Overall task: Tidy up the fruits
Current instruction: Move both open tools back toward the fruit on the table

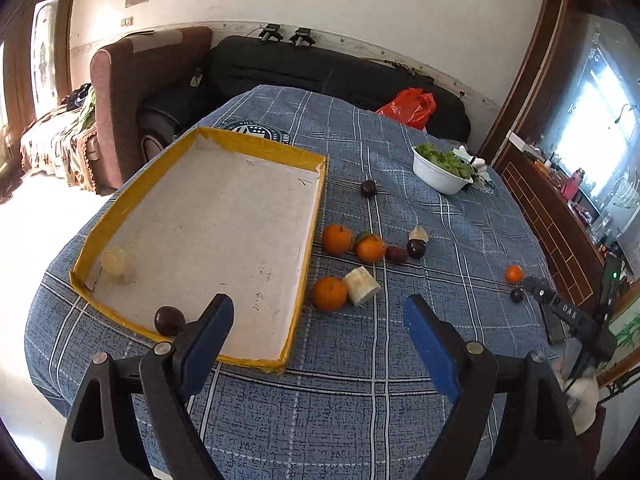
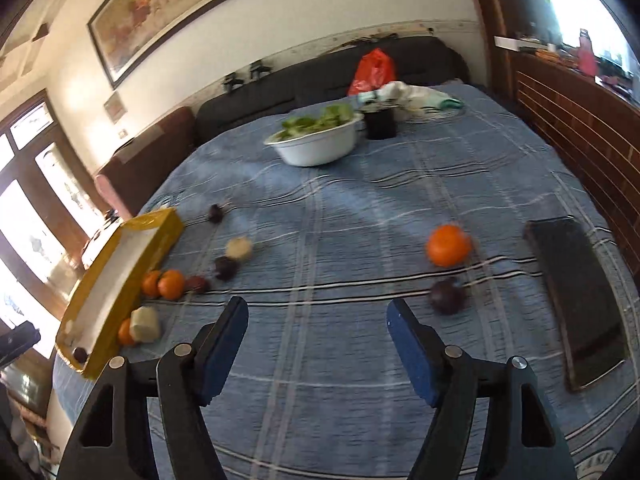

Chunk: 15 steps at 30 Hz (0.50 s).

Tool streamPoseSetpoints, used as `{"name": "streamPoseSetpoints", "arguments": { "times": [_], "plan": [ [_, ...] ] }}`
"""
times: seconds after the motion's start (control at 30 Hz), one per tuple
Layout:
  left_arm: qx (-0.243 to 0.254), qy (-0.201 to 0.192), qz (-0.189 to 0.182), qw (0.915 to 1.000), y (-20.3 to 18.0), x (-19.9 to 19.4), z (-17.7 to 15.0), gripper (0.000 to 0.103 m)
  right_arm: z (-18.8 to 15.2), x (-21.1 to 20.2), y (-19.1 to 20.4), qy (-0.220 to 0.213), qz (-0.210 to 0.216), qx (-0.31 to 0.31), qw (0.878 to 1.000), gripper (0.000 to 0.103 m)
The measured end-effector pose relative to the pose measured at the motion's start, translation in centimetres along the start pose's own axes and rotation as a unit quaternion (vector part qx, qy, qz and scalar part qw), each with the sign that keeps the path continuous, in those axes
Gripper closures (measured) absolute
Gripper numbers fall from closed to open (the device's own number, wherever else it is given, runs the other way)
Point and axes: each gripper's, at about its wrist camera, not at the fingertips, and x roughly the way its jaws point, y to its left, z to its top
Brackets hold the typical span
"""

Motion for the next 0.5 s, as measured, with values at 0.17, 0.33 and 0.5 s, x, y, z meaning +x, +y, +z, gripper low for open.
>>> {"name": "streamPoseSetpoints", "arguments": {
  "times": [0.17, 0.33, 0.5],
  "plan": [
    [0.025, 0.018, -0.021, 0.9993, -2.0, 1.9, -0.8, 0.038, 2.0, 0.9, -5.8, 0.011, -0.027, 0.046, 0.999, 0.029],
    [0.062, 0.033, -0.025, 0.9972, -4.3, 3.6, -1.6, 0.057, 4.3, 2.6, -8.1, 0.018, -0.031, 0.069, 0.997, 0.029],
    [0.082, 0.047, -0.025, 0.9952, -5.3, 5.1, -2.1, 0.057, 5.1, 5.7, -7.5, 0.043, -0.072, 0.047, 0.995, 0.03]
  ]
}}
